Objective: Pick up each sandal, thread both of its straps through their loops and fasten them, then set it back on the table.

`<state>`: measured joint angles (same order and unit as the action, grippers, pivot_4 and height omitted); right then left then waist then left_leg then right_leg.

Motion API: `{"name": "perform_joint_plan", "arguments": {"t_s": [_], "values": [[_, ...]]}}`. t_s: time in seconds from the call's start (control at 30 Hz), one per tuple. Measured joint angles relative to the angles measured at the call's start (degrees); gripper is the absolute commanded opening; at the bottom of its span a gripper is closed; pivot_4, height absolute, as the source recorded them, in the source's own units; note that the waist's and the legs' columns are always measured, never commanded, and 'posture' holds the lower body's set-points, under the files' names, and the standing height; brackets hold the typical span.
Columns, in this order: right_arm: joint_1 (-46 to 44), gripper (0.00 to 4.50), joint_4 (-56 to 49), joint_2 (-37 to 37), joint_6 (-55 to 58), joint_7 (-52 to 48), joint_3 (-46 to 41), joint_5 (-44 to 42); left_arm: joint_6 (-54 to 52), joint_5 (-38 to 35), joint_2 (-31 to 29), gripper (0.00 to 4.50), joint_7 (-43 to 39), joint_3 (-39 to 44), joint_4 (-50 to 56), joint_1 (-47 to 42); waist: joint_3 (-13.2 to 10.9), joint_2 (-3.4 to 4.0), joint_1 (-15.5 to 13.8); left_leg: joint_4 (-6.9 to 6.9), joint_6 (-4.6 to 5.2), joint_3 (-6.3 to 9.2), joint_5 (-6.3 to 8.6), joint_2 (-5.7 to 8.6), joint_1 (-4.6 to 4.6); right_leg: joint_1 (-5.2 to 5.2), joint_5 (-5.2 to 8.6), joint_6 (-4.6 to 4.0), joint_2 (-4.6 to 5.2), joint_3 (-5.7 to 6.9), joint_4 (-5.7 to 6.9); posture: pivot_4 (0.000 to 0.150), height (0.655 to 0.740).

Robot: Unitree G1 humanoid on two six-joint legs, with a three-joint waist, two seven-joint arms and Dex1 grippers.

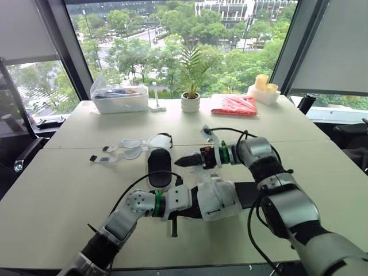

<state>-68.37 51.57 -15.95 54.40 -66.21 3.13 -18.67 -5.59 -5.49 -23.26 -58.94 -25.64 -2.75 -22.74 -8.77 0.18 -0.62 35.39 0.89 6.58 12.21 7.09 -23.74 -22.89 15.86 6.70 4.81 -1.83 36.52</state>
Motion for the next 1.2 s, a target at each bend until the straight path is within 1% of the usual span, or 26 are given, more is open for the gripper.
{"name": "perform_joint_plan", "arguments": {"t_s": [0.1, 0.33, 0.43, 0.47, 0.5, 0.53, 0.6, 0.67, 0.7, 0.77, 0.87, 0.97, 1.0, 1.07, 1.13, 1.2], "values": [[-2.2, 4.47, 3.4, 0.3, -0.8, 0.5, -1.9, -0.2, -0.1, 0.0, -0.1, 0.0, 0.3, 0.0, 0.2, 0.1, 0.0, 0.0, 0.1, -0.02, -0.01, -0.01, 0.0, 0.0, 0.02, -0.01, 0.0, 0.0, 0.0, 0.0, 0.02, 0.15, 0.74], [-4.1, 4.47, 4.8, 0.2, -2.4, -0.2, -1.9, -0.2, -0.2, 0.0, -0.2, 0.0, 0.6, 0.0, 0.6, 0.4, 0.0, 0.0, 0.1, -0.05, -0.02, -0.01, -0.01, 0.0, 0.02, -0.03, 0.0, 0.0, 0.0, 0.0, 0.03, 0.15, 0.74], [-4.3, 3.66, 4.8, 0.0, -2.3, -0.7, -1.9, -0.2, -0.2, 0.0, -0.2, 0.0, 0.6, 0.0, 0.6, 0.4, 0.0, 0.0, 0.1, -0.05, -0.02, -0.01, -0.01, 0.0, 0.03, -0.03, 0.0, 0.0, 0.0, 0.0, 0.03, 0.15, 0.74], [-4.4, 2.98, 4.7, -0.4, -2.2, -0.9, -1.9, -0.2, -0.2, 0.0, -0.2, 0.0, 0.6, 0.0, 0.6, 0.4, 0.0, 0.0, 0.0, -0.05, -0.02, -0.01, -0.01, 0.0, 0.03, -0.03, 0.0, 0.0, 0.0, 0.0, 0.03, 0.15, 0.74], [-4.4, 2.74, 4.5, -0.7, -2.1, -1.1, -1.9, -0.2, -0.2, 0.0, -0.1, 0.0, 0.6, 0.0, 0.6, 0.4, 0.0, 0.0, 0.0, -0.05, -0.02, -0.01, -0.01, 0.0, 0.02, -0.03, 0.0, 0.0, 0.0, 0.0, 0.03, 0.15, 0.74], [-4.4, 2.01, 3.8, -1.2, -1.7, -1.4, -1.9, -0.2, -0.2, 0.0, -0.1, 0.0, 0.6, 0.0, 0.6, 0.4, 0.0, 0.0, 0.0, -0.05, -0.02, -0.01, -0.01, 0.01, 0.02, -0.03, 0.0, 0.0, 0.01, 0.0, 0.03, 0.15, 0.74], [-4.4, 1.29, 2.4, -2.0, -1.1, -1.8, -1.9, -0.2, -0.2, 0.0, -0.1, 0.0, 0.6, 0.0, 0.6, 0.4, 0.0, 0.01, 0.0, -0.05, -0.02, -0.01, -0.01, 0.01, 0.02, -0.04, 0.0, 0.0, 0.01, 0.0, 0.03, 0.15, 0.74], [-4.3, 0.21, -0.8, -3.2, 0.9, -2.4, -1.8, -0.8, -0.2, 0.0, -0.1, 0.0, 0.6, 0.0, 0.6, 0.3, 0.0, 0.01, 0.0, -0.06, -0.02, -0.01, -0.01, 0.01, 0.02, -0.05, 0.0, 0.0, 0.02, 0.0, 0.03, 0.15, 0.74], [-4.1, 0.04, -3.8, -4.0, 2.5, -2.7, -1.8, -1.3, -0.2, 0.0, -0.1, 0.0, 0.5, 0.0, 0.5, 0.3, 0.0, 0.01, 0.0, -0.06, -0.02, -0.01, -0.01, 0.01, 0.02, -0.04, 0.0, 0.0, 0.02, 0.0, 0.03, 0.15, 0.74], [-2.9, 0.04, -9.8, -5.3, 5.7, -3.2, -1.6, -2.9, -0.2, 0.0, 0.1, 0.0, 0.5, 0.0, 0.4, 0.2, 0.0, 0.0, -0.1, -0.07, -0.02, -0.01, 0.0, 0.01, 0.02, -0.03, 0.0, 0.0, 0.04, 0.0, 0.02, 0.15, 0.74], [2.0, 0.04, -21.3, -7.7, 11.6, -3.4, -1.2, -5.9, -0.1, 0.0, 0.4, 0.0, 0.4, -0.1, 0.1, 0.1, 0.0, 0.0, -0.2, -0.07, -0.02, -0.01, 0.0, 0.05, 0.02, -0.01, 0.0, 0.0, 0.11, 0.01, 0.01, 0.15, 0.74], [10.6, 0.04, -37.7, -11.4, 19.3, -2.0, -1.3, -10.6, -0.1, 0.1, 0.7, 0.0, 0.3, -0.1, -0.2, 0.0, 0.0, 0.0, -0.3, -0.08, -0.01, 0.0, 0.0, 0.08, -0.01, 0.01, 0.0, 0.0, 0.17, 0.04, -0.06, 0.15, 0.74], [14.7, 0.04, -45.3, -13.1, 22.4, -1.0, -1.7, -12.8, -0.1, 0.1, 0.8, 0.0, 0.2, -0.2, -0.3, 0.0, 0.0, -0.01, -0.5, -0.09, -0.01, 0.02, 0.0, 0.08, -0.03, 0.02, 0.01, 0.0, 0.18, 0.06, -0.12, 0.15, 0.74], [20.4, 0.04, -54.6, -14.9, 25.7, 0.7, -2.3, -15.7, 0.0, 0.1, 0.7, 0.0, 0.0, -0.1, -0.4, -0.1, 0.0, -0.01, -0.3, -0.1, 0.01, 0.01, 0.01, 0.08, -0.03, 0.05, 0.01, 0.0, 0.2, 0.06, -0.18, 0.15, 0.74], [27.6, 0.04, -64.9, -16.8, 25.9, 2.4, -3.4, -18.1, 0.1, 0.1, 0.8, 0.0, 0.0, -0.1, -0.5, -0.1, 0.0, -0.02, -0.4, -0.1, 0.01, 0.02, 0.01, 0.07, -0.03, 0.11, 0.01, 0.01, 0.21, 0.11, -0.22, 0.15, 0.74], [33.7, 0.04, -71.9, -17.8, 23.3, 4.3, -3.9, -18.6, 0.1, 0.1, 0.7, 0.0, -0.1, -0.1, -0.6, -0.2, 0.0, -0.02, -0.2, -0.09, 0.02, 0.01, 0.01, 0.07, -0.03, 0.14, 0.01, 0.02, 0.22, 0.12, -0.24, 0.15, 0.74]]}}
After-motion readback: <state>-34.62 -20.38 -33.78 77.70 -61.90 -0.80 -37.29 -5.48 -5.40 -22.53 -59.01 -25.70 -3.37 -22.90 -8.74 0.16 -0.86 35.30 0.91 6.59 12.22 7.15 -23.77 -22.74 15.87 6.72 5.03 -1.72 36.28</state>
